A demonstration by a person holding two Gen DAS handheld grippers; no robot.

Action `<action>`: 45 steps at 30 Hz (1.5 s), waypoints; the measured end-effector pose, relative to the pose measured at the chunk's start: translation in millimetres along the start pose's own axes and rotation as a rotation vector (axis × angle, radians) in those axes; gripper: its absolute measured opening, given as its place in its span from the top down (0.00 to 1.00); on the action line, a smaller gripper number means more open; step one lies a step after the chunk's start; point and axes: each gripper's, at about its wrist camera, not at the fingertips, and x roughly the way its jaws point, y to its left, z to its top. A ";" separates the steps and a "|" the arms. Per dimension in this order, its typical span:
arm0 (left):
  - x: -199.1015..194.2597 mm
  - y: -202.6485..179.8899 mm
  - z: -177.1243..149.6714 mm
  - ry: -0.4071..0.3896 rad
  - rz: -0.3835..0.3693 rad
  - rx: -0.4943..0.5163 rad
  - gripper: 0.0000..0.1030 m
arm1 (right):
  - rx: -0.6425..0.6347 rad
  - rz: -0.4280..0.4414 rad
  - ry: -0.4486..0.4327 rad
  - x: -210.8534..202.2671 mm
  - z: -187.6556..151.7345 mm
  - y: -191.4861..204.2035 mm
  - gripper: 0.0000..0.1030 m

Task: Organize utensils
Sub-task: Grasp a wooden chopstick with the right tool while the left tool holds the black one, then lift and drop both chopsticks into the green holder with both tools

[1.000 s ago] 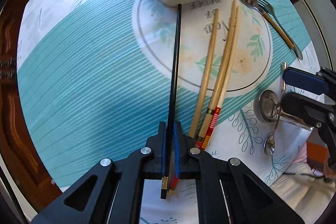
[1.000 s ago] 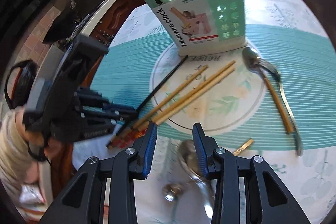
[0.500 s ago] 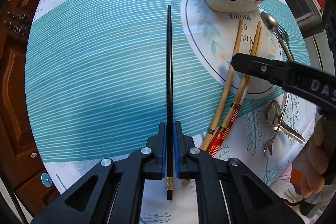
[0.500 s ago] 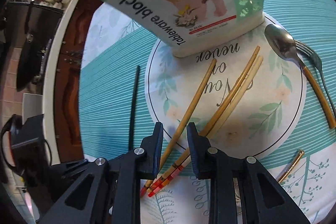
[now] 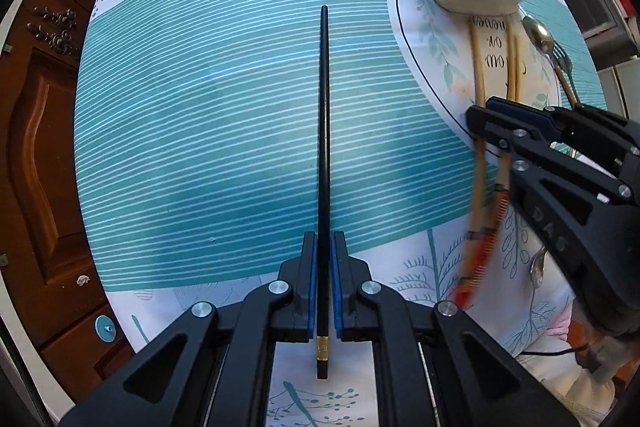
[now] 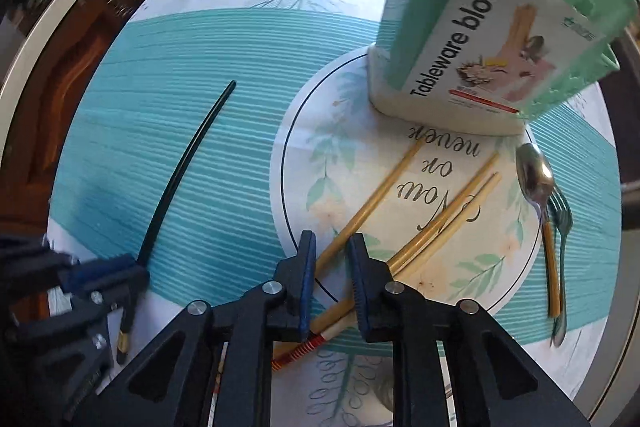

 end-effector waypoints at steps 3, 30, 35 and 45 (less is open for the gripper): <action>0.9 -5.4 -1.4 0.005 0.021 0.014 0.96 | -0.041 0.035 0.038 -1.0 -5.7 -3.7 0.93; -79.9 -65.5 -60.2 -0.541 -0.055 0.013 0.97 | 0.073 0.504 -0.390 -99.6 -74.0 -62.4 0.95; -106.7 -79.9 -71.8 -0.711 -0.077 0.005 0.97 | 0.085 0.502 -0.508 -142.5 -83.1 -92.4 0.95; -180.0 -118.7 -57.9 -0.985 -0.098 0.124 0.96 | 0.080 0.396 -0.799 -238.0 -64.0 -131.2 0.95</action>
